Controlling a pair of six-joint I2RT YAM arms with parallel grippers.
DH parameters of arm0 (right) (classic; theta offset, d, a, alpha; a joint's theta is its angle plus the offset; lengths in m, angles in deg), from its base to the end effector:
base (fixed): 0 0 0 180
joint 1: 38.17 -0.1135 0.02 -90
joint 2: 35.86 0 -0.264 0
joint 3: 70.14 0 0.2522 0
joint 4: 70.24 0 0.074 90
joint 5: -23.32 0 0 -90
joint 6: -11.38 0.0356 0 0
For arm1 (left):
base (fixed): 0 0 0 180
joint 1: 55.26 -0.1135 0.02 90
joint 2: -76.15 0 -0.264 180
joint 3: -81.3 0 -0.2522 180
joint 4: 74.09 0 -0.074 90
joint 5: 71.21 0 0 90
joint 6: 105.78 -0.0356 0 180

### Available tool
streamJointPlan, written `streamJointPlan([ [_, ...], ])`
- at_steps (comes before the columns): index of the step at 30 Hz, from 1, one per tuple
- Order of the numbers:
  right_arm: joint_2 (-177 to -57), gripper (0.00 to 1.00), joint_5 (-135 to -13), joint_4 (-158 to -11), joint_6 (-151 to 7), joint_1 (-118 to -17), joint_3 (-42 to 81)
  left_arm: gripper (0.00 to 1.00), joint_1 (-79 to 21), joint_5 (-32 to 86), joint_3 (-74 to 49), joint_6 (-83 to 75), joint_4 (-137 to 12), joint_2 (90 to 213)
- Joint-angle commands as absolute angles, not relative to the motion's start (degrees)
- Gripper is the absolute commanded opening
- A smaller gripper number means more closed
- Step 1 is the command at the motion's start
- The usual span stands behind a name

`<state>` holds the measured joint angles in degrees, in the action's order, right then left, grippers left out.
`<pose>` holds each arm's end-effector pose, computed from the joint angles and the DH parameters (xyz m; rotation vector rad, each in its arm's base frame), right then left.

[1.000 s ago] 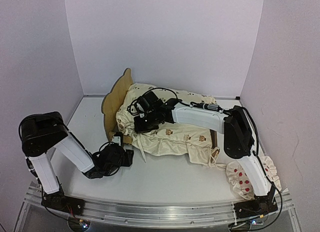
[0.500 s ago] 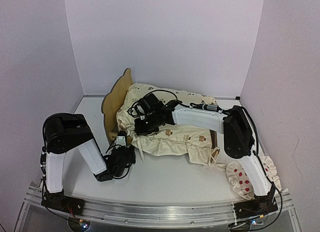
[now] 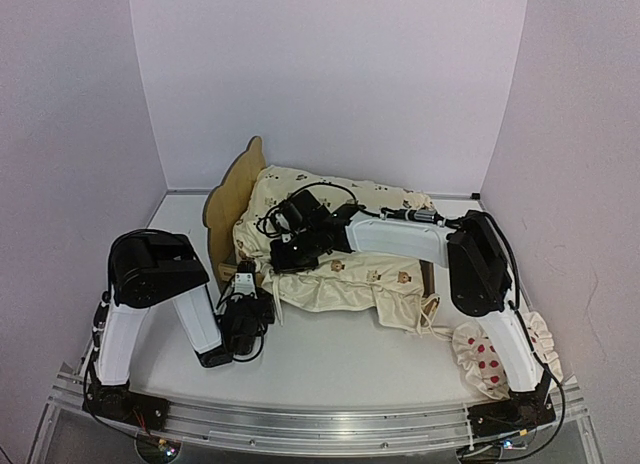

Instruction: Set up the pet bed

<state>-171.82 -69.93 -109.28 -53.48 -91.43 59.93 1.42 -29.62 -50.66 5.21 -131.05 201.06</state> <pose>0.3203 0.4325 0.1938 -0.6296 2.3939 0.7035 0.1981 -0.2529 0.0511 0.0109 1.8014 -0.1540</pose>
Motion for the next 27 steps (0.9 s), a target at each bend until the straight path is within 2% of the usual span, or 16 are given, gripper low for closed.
streamJointPlan([
  [1, -169.05, 0.0, -70.81, -114.15, -53.89, -91.7, 57.65, 0.0, 1.26, -25.63, -53.98, 3.46, -127.59, 193.93],
  [11, -168.09, 0.0, -71.07, -114.15, -53.78, -91.7, 56.79, 0.0, 1.26, -15.97, -58.71, 8.38, -99.83, 172.17],
  [21, -167.1, 0.01, -73.51, -114.15, -53.78, -91.7, 56.48, 0.0, 1.26, -14.97, -58.99, 13.84, -77.46, 155.05],
  [23, -166.95, 0.16, -75.78, -114.19, -54.52, -91.7, 56.38, 0.02, 1.26, -14.91, -58.47, 15.05, -72.67, 151.81],
  [25, -166.42, 0.36, -77.82, -114.29, -55.31, -91.7, 55.84, 0.12, 1.27, -14.82, -57.0, 16.55, -67.81, 149.11],
  [27, -165.26, 0.46, -78.78, -114.41, -56.33, -91.69, 54.78, 0.19, 1.26, -15.1, -55.3, 18.32, -62.39, 147.54],
])
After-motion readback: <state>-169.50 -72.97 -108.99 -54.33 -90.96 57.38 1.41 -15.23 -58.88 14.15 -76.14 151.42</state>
